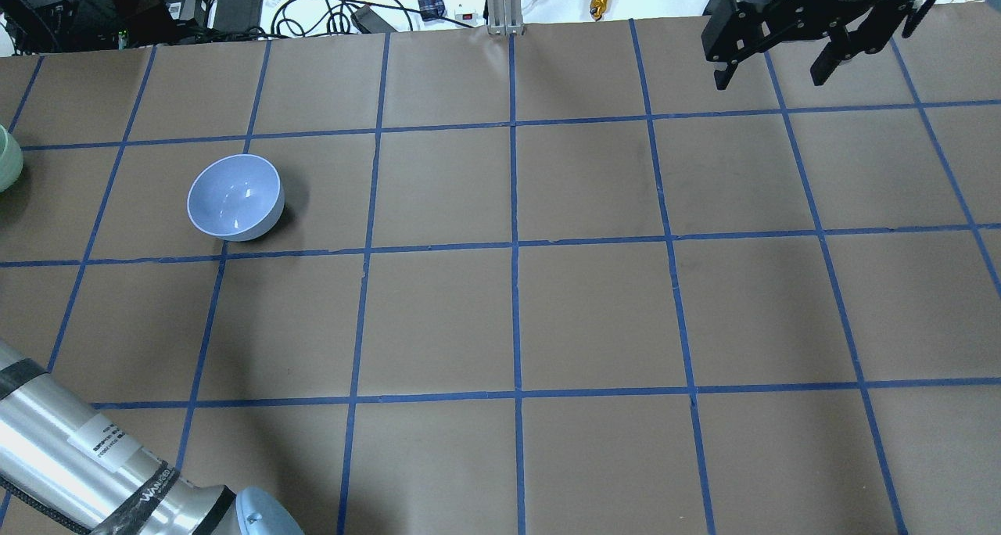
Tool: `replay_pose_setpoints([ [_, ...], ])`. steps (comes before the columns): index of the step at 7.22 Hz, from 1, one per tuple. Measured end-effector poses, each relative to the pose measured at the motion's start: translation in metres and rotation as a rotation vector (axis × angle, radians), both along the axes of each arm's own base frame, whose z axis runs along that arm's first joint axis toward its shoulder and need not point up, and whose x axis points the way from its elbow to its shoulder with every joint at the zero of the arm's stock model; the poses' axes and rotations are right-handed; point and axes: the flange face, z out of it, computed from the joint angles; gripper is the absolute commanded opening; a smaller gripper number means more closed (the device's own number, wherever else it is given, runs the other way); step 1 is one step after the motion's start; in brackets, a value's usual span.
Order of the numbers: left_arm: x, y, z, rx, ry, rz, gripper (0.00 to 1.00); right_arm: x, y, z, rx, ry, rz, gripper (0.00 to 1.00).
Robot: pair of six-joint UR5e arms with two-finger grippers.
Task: Stack green bowl on blue bowl
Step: 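Grasp the rim of the pale green bowl with the left gripper, then carry the green bowl with the left gripper over the light blue bowl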
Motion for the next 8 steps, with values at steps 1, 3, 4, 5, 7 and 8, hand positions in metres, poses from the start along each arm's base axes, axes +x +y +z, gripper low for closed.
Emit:
replay_pose_setpoints([
  [1, 0.001, -0.001, -0.012, -0.002, 0.005, -0.004, 0.14, 0.000, 0.000, 0.000, 0.000, 0.000, 0.000, 1.00],
  [3, 0.003, -0.002, -0.015, -0.005, -0.002, -0.011, 0.00, 0.000, 0.000, 0.000, 0.000, 0.000, 0.000, 1.00],
  [4, 0.003, -0.002, -0.011, -0.009, -0.013, -0.014, 0.00, 0.000, 0.000, 0.000, 0.000, 0.000, 0.000, 1.00],
  [5, 0.004, -0.002, -0.005, -0.015, -0.024, -0.015, 0.00, 0.000, 0.000, 0.000, -0.001, 0.000, 0.000, 1.00],
  [7, 0.003, -0.001, 0.005, -0.023, -0.033, -0.021, 0.00, 0.000, 0.001, 0.001, -0.001, -0.001, 0.000, 1.00],
  [8, 0.002, -0.001, 0.011, -0.028, -0.036, -0.022, 0.00, 0.000, 0.001, 0.001, -0.001, 0.000, 0.000, 1.00],
])
